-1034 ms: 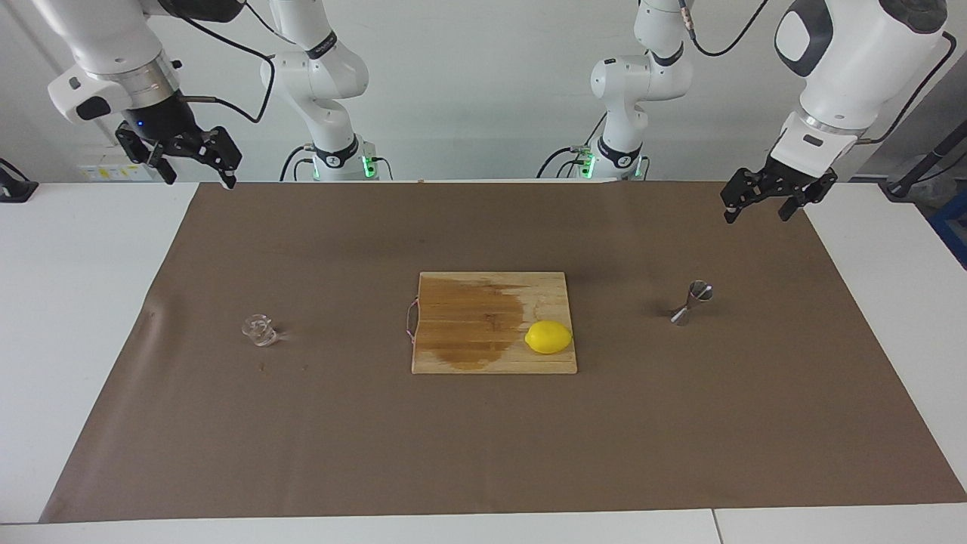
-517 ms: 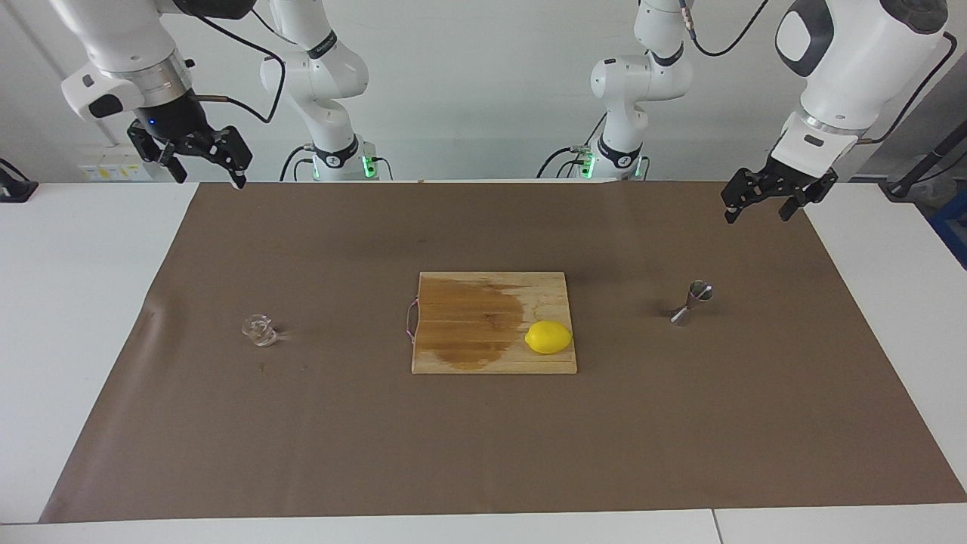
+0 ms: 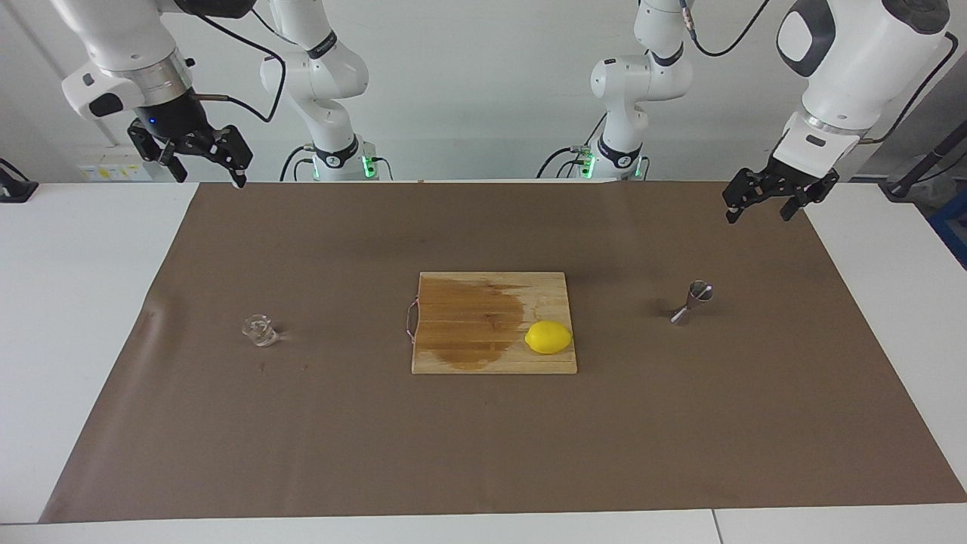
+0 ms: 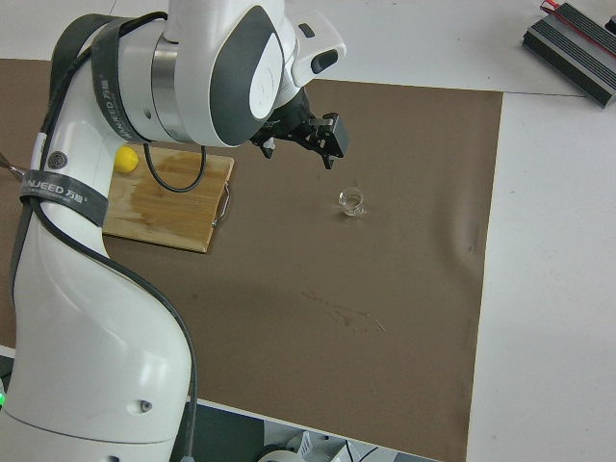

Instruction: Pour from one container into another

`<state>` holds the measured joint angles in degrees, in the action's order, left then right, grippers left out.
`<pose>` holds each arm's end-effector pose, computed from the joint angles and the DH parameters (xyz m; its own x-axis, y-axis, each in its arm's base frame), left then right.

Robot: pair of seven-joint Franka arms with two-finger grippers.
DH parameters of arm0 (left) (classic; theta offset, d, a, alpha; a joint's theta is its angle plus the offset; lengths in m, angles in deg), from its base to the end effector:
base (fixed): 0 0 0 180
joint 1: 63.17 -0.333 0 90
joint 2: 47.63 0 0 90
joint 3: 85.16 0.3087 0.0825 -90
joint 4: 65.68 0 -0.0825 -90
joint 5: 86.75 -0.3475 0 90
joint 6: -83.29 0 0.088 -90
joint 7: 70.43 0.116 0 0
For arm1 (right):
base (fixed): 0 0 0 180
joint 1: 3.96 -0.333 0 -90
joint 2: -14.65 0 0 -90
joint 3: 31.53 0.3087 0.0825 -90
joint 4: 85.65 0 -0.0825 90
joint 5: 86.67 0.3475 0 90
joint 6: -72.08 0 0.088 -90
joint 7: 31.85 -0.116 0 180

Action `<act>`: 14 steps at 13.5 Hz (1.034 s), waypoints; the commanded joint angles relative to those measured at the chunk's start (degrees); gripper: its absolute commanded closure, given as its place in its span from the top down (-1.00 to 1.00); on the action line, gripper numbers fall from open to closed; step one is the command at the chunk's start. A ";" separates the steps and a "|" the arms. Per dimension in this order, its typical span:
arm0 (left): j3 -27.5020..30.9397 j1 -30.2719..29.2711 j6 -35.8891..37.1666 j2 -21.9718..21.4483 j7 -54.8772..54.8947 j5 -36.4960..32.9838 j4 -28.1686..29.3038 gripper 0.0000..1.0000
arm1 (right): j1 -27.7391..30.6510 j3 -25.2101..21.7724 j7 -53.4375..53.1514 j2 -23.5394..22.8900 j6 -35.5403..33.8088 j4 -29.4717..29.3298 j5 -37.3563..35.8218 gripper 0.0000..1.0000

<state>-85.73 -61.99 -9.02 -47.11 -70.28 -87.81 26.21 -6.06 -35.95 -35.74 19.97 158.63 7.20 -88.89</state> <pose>0.5236 -0.0139 0.5926 0.9994 -0.0339 -0.0018 -0.0339 -0.9993 -0.0184 0.4826 -0.0262 0.6278 0.9938 -0.1100 -0.0152 -0.1095 -0.9935 0.0327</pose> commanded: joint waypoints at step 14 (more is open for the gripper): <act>-0.22 -5.74 12.56 8.16 -9.44 13.24 -10.74 1.00 | 0.16 0.12 -0.41 0.84 -0.07 0.67 1.34 1.00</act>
<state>-85.59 -64.75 -2.45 -44.64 -75.27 -79.04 22.81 -6.10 -35.91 -35.74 19.98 158.63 7.20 -88.89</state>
